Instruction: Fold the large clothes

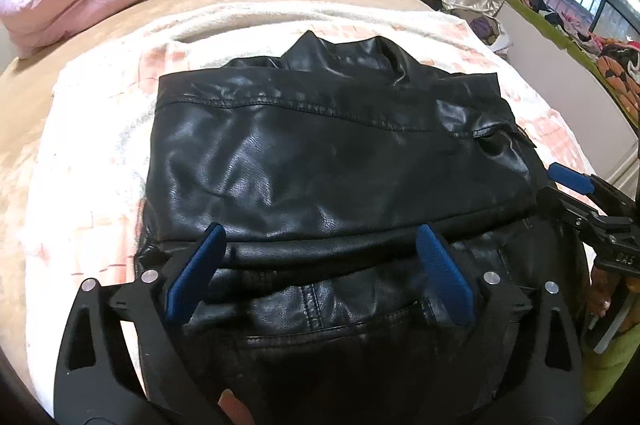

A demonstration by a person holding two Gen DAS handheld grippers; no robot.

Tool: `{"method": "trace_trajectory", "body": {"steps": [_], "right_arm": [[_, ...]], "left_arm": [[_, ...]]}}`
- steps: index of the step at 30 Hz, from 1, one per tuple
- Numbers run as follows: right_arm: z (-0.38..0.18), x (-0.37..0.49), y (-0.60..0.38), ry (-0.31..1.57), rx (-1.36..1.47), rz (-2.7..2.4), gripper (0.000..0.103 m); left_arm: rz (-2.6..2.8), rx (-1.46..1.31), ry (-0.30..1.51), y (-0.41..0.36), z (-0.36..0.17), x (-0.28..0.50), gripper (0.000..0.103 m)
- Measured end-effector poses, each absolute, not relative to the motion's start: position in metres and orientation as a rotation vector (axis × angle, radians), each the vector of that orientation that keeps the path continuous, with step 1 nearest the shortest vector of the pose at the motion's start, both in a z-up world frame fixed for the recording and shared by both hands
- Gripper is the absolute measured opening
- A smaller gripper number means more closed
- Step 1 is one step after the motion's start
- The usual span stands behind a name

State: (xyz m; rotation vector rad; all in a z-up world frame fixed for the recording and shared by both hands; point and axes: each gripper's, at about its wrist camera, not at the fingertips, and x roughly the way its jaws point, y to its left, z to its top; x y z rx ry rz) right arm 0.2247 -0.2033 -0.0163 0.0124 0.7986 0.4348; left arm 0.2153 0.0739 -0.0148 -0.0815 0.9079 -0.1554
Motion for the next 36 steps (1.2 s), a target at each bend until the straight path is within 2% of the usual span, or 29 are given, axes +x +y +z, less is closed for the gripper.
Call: {"method": "trace_trajectory", "body": {"steps": [2,36], "right_arm": [[-0.014,0.223,-0.204,0.790,0.018,0.433,0.092],[0.011,0.188,-0.190,0.720,-0.014,0.449,0.099]], "left_arm": [[-0.144,-0.085,0.905,0.076,-0.013,0.215,0.094],[-0.144,-0.116,0.815,0.088,0.028,0.189,0.094]]}}
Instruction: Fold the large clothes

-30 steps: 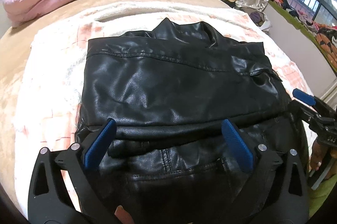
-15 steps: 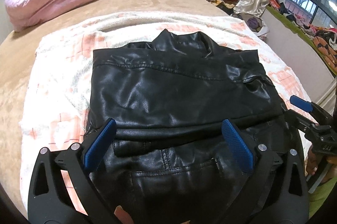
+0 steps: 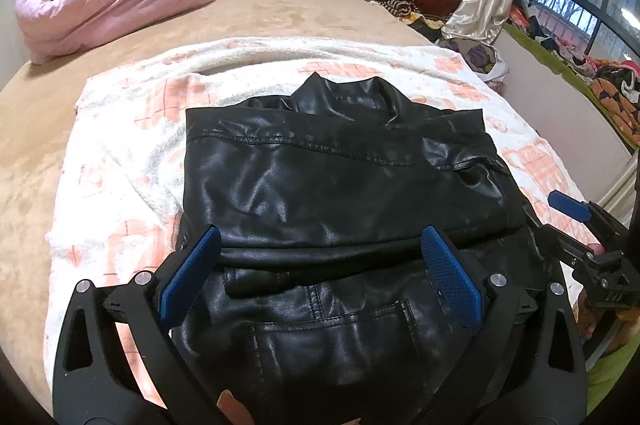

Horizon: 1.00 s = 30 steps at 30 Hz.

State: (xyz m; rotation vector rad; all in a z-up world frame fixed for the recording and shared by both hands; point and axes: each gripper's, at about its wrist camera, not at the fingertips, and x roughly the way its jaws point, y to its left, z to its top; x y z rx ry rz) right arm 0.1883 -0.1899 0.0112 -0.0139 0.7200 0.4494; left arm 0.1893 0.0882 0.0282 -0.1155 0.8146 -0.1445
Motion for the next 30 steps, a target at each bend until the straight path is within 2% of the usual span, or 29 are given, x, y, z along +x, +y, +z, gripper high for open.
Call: {"method": "trace_trajectory", "body": {"steps": [30], "right_arm": [[0.023,0.149,-0.229,0.730,-0.024,0.403,0.099]], "left_arm": [[-0.117,-0.119,0.774,0.072,0.040,0.137,0.094]]}}
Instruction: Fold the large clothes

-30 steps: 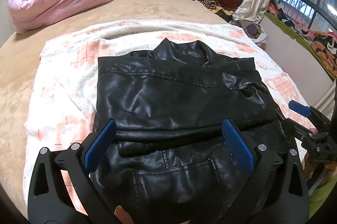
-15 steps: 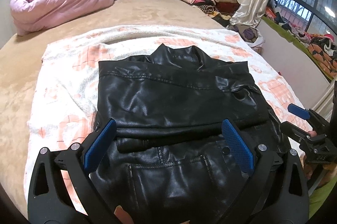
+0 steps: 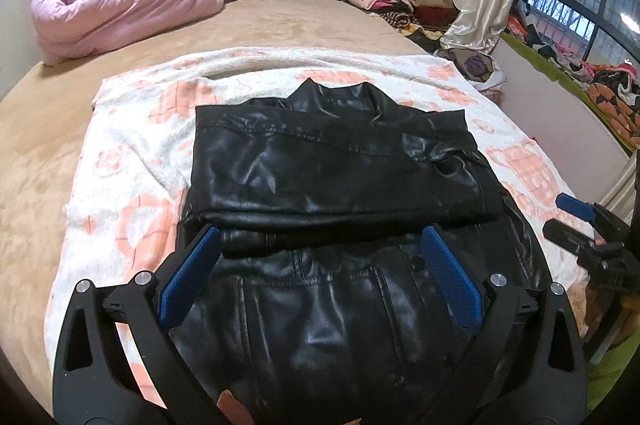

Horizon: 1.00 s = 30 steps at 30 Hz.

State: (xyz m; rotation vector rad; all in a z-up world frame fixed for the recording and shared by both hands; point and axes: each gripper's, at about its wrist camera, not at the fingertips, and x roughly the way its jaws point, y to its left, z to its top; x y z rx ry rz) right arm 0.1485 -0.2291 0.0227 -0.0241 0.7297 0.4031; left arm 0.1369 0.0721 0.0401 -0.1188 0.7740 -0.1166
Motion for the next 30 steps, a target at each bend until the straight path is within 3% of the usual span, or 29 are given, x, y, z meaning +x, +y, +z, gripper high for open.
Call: {"method": "trace_trajectory", "body": {"steps": [30], "right_arm": [[-0.037,0.107,-0.305,0.955,-0.022,0.362,0.099]], "left_arm": [[0.085,-0.199,0.885,0.118,-0.004,0.063,0.094]]}}
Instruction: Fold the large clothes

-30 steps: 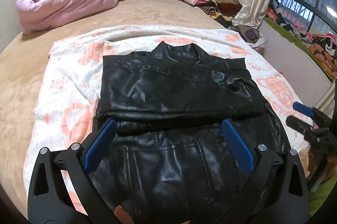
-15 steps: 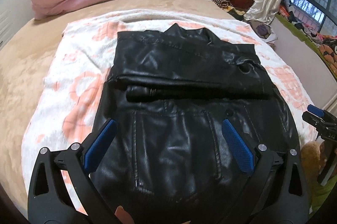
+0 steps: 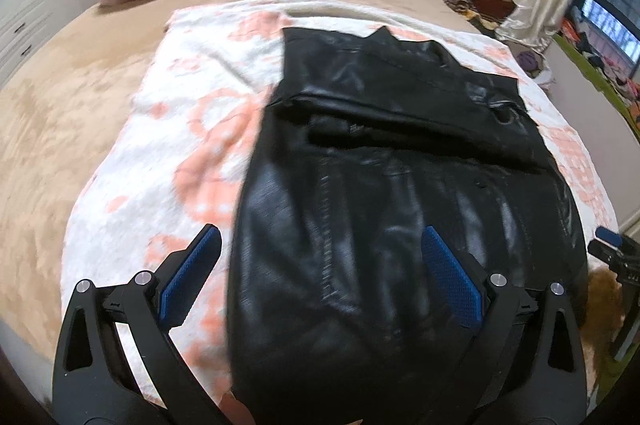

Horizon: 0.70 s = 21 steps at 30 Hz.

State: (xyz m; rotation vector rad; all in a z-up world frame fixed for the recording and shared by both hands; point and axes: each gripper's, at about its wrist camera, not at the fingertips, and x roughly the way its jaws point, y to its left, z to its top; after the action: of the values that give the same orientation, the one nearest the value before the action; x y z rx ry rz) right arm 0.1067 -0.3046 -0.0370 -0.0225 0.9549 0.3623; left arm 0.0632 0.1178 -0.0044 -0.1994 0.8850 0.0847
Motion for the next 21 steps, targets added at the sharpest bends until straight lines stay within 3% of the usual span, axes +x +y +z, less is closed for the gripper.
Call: {"method": "trace_trajectory", "body": {"steps": [11,13,15,18,21], "right_arm": [[-0.048,0.092,-0.316,0.999,-0.048,0.385,0.099],[-0.051,0.089,-0.318,1.014,-0.042,0.410,0.099],[-0.054,0.086,-0.319,1.024,-0.049,0.410,0.099],[-0.058,0.084,-0.324,1.040,-0.043,0.403,0.099],[-0.061,0.084,-0.328,1.053,-0.039,0.400,0.099]], "left_arm": [[0.113,-0.259,0.935,0.143,-0.025,0.032,0.093],[0.100,-0.282,0.947,0.147,-0.029,0.025,0.088],[0.095,-0.297,0.966,0.149,-0.035,0.018,0.071],[0.078,-0.317,0.985,0.150,-0.043,0.008,0.055],[0.052,-0.348,1.012,0.148,-0.053,0.000,0.053]]}}
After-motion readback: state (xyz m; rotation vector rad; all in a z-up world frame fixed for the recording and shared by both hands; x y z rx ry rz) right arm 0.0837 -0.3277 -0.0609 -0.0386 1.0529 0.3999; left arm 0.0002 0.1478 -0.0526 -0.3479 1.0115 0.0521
